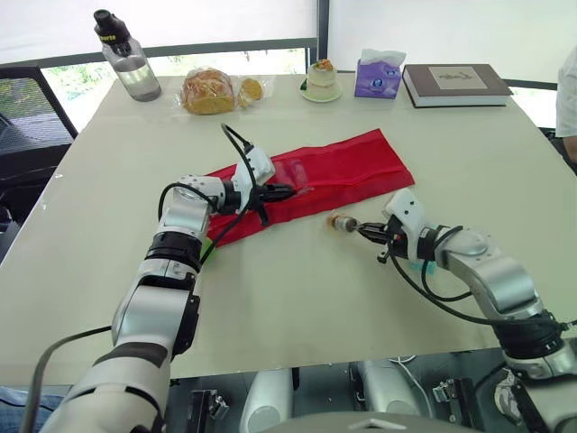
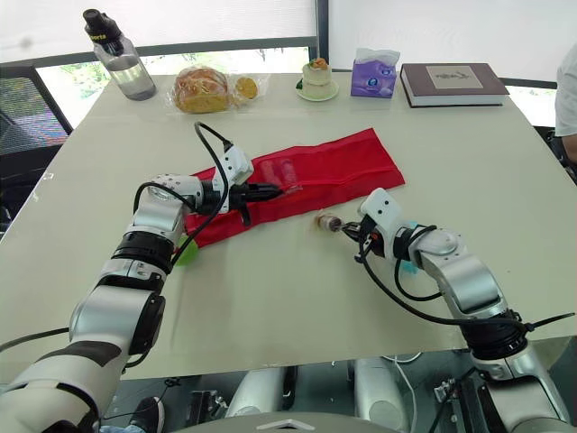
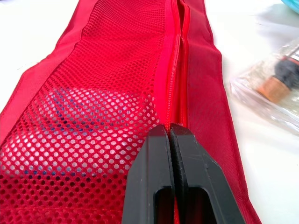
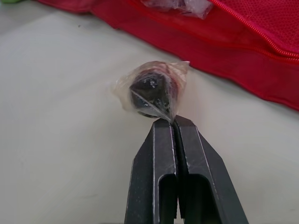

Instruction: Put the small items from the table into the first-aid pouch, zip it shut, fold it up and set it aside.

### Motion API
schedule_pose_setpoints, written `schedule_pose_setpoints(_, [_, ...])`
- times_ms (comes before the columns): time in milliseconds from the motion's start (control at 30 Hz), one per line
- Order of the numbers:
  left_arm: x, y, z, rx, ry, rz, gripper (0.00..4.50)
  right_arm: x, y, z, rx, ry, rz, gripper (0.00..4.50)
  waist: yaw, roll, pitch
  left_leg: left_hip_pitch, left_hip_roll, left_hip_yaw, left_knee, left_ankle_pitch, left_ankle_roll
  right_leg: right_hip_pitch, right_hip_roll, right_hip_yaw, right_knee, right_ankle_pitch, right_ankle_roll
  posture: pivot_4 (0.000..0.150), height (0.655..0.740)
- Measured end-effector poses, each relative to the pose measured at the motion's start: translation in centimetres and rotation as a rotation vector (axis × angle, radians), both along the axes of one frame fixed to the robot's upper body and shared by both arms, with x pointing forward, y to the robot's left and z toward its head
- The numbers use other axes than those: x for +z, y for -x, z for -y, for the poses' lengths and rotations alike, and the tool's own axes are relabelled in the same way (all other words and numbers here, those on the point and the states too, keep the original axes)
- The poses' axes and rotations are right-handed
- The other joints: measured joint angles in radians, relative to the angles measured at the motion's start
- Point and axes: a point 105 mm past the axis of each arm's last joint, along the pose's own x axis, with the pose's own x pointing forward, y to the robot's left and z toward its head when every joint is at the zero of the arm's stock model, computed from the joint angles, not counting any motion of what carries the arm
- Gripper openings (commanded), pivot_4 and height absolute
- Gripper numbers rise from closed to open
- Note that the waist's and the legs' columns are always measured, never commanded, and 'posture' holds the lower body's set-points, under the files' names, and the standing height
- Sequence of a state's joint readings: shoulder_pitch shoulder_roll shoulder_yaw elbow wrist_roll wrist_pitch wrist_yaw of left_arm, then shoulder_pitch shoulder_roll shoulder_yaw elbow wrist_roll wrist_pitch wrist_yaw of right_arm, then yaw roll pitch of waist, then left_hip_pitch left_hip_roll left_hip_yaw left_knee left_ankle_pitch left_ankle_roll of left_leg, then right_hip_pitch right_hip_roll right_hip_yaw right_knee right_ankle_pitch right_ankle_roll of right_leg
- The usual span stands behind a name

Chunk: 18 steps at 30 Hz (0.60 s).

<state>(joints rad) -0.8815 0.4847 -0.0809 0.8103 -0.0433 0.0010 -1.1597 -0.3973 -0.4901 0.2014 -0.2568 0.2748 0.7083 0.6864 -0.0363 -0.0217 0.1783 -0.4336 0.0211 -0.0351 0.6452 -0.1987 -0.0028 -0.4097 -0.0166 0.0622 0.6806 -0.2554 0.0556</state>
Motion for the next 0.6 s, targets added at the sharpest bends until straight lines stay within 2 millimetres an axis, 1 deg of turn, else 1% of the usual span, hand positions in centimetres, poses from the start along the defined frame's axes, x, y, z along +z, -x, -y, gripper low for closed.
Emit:
schedule_pose_setpoints(100, [-0.1,0.0,0.0,-0.002,0.001,-0.002,0.00,0.1,0.0,0.2,-0.006,0.005,-0.003,0.02,0.000,0.000,0.000,0.000,0.000,0.000,0.000,0.000,0.000,0.000,0.000,0.000,0.000,0.000,0.000,0.150,0.7400])
schedule_pose_setpoints(167, [-0.1,0.0,0.1,-0.006,0.002,-0.001,0.00,0.0,0.2,0.7,-0.009,0.035,-0.009,0.02,0.001,0.000,0.000,0.000,0.000,0.000,0.000,0.000,0.000,0.000,0.000,0.000,0.000,0.000,0.000,0.150,0.7400])
schedule_pose_setpoints(200, [-0.1,0.1,0.0,-0.007,0.003,-0.004,0.00,-0.3,0.4,1.8,-0.020,0.092,-0.009,0.80,0.002,0.000,0.000,0.000,0.000,0.000,0.000,0.000,0.000,0.000,0.000,0.000,0.000,0.000,0.000,0.150,0.7400])
schedule_pose_setpoints(233, [-0.2,0.1,0.0,-0.006,0.003,-0.005,0.00,-0.4,0.4,1.9,-0.024,0.100,-0.011,1.08,0.001,0.000,0.000,0.000,0.000,0.000,0.000,0.000,0.000,0.000,0.000,0.000,0.000,0.000,0.000,0.150,0.7400])
schedule_pose_setpoints(333, [-0.3,0.1,0.0,-0.004,0.005,-0.011,0.00,-0.9,0.8,2.2,-0.021,0.110,-0.037,2.13,-0.001,0.000,0.000,0.000,0.000,0.000,0.000,0.000,0.000,0.000,0.000,0.000,0.000,0.000,0.000,0.150,0.7400])
schedule_pose_setpoints(367, [-0.4,0.1,0.0,-0.004,0.005,-0.014,0.00,-0.9,0.9,2.1,-0.017,0.108,-0.043,2.68,-0.001,0.000,0.000,0.000,0.000,0.000,0.000,0.000,0.000,0.000,0.000,0.000,0.000,0.000,0.000,0.150,0.7400])
schedule_pose_setpoints(433, [-0.4,0.1,0.1,-0.009,0.006,-0.012,0.00,-0.7,1.1,1.8,-0.009,0.092,-0.050,3.59,-0.001,0.000,0.000,0.000,0.000,0.000,0.000,0.000,0.000,0.000,0.000,0.000,0.000,0.000,0.000,0.150,0.7400])
schedule_pose_setpoints(533, [-0.4,0.1,0.1,-0.010,0.006,-0.011,0.00,-0.6,1.2,1.5,-0.002,0.077,-0.061,3.59,-0.001,0.000,0.000,0.000,0.000,0.000,0.000,0.000,0.000,0.000,0.000,0.000,0.000,0.000,0.000,0.150,0.7400])
schedule_pose_setpoints(600, [-0.4,0.1,0.1,-0.011,0.006,-0.010,0.00,-0.3,1.1,0.9,0.008,0.058,-0.057,3.59,-0.002,0.000,0.000,0.000,0.000,0.000,0.000,0.000,0.000,0.000,0.000,0.000,0.000,0.000,0.000,0.150,0.7400])
